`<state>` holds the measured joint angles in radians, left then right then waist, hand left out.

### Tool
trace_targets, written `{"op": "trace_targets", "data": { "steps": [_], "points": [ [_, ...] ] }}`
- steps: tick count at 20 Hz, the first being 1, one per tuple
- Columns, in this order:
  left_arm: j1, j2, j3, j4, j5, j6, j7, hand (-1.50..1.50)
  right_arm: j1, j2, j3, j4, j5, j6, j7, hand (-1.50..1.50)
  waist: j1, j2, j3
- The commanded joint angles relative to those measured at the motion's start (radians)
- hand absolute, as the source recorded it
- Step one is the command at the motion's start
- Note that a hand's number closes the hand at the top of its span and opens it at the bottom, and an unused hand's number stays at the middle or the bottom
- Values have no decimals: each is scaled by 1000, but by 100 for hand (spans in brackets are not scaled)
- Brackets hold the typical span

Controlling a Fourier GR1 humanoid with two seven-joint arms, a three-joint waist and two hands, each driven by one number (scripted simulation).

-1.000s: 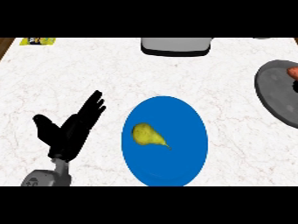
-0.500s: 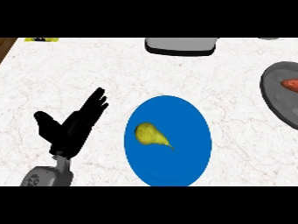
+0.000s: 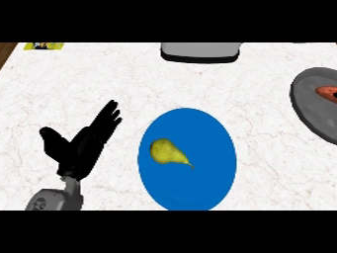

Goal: Pick the sweet potato from the plate and place it in the pan

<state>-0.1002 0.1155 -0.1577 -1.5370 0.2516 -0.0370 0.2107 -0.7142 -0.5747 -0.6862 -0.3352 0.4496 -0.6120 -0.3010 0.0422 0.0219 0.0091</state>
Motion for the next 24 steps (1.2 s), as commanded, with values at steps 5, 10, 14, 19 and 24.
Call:
{"op": "trace_targets", "data": {
  "steps": [5, 10, 14, 19, 24],
  "points": [
    [6, -12, 1, 1, -23, 24, -4, 0, 78, -80, -173, 57, -213, 306, -171, -150, -16, -4, -2],
    [28, -3, 11, -25, 11, -2, 22, 0, 176, -53, -173, 97, -241, 474, -311, -150, -17, -9, -4],
    [66, 25, 18, -73, -2, -10, 33, 0, 258, -103, -176, 101, -273, 627, -371, -150, -26, -17, -6],
    [29, 8, 29, -58, -6, 2, 65, 0, 331, -183, -165, 106, -308, 763, -388, -150, -32, -17, -7],
    [45, 20, 67, -45, 19, -53, 36, 0, 351, -140, -95, 56, -324, 760, -374, -150, -36, -21, -8]
  ]
}}
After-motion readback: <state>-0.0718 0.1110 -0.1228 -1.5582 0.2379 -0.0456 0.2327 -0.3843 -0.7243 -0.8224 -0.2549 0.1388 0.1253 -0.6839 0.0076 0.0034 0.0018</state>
